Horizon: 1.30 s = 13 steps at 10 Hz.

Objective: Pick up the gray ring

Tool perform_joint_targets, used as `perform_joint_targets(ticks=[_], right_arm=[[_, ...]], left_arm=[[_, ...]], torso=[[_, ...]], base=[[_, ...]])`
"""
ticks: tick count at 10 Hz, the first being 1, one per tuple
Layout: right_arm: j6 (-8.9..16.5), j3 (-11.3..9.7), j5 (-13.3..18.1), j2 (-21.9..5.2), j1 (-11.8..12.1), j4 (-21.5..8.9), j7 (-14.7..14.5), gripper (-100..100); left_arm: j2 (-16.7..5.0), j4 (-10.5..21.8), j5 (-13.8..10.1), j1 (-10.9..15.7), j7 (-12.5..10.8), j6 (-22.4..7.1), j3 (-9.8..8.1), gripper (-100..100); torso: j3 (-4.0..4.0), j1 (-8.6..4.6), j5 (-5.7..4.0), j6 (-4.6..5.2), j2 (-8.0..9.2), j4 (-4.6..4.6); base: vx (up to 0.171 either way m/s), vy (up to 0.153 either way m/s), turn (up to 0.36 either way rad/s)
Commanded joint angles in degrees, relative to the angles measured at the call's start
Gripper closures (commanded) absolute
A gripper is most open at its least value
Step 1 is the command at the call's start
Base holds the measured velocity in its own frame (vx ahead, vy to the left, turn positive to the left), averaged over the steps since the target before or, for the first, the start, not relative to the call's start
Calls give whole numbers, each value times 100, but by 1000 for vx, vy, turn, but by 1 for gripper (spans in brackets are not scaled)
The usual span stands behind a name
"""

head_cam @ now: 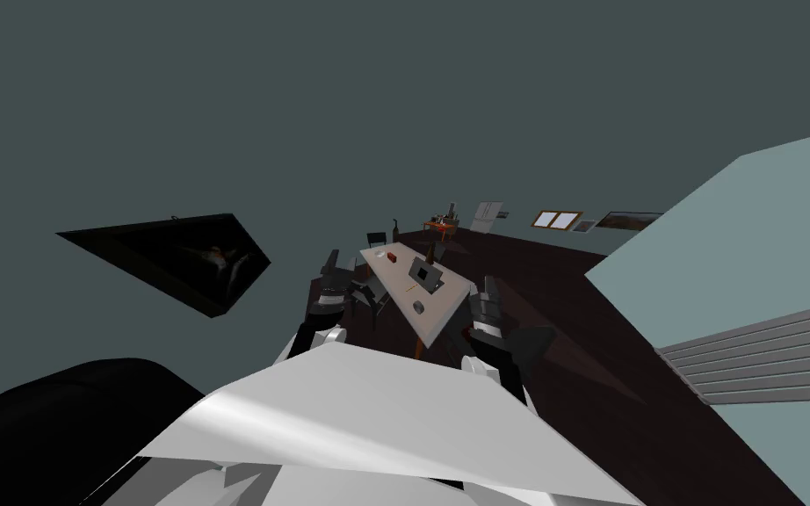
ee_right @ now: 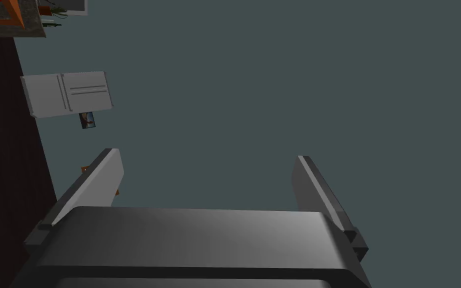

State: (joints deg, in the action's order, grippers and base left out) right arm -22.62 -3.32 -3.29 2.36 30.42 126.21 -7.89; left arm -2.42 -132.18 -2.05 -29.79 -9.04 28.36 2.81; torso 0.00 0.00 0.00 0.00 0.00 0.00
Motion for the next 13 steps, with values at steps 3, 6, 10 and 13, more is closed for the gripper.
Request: perform_joint_targets(ticks=[3, 6, 10, 13], right_arm=[[-74, -113, 183, -506, -119, -165, -52, -100], [-152, -295, 479, -1064, -330, -485, -143, -100], [-190, -460, 728, -1605, -514, -789, -224, -100], [-207, -656, 1005, -2115, -725, -1160, -319, -100]], left_arm=[[0, 0, 0, 1, 0, 0, 0, 0], [0, 0, 0, 1, 0, 0, 0, 0], [0, 0, 0, 1, 0, 0, 0, 0], [0, 0, 0, 1, 0, 0, 0, 0]], torso=[[16, -12, -3, 0, 28, 6], [18, -15, -4, -1, 31, 7], [9, -5, -1, -1, 16, 4], [7, 5, 1, -2, 12, 3]], base=[[-79, -32, 24], [-84, -30, 79], [-45, -7, 60], [-37, 18, 91]])
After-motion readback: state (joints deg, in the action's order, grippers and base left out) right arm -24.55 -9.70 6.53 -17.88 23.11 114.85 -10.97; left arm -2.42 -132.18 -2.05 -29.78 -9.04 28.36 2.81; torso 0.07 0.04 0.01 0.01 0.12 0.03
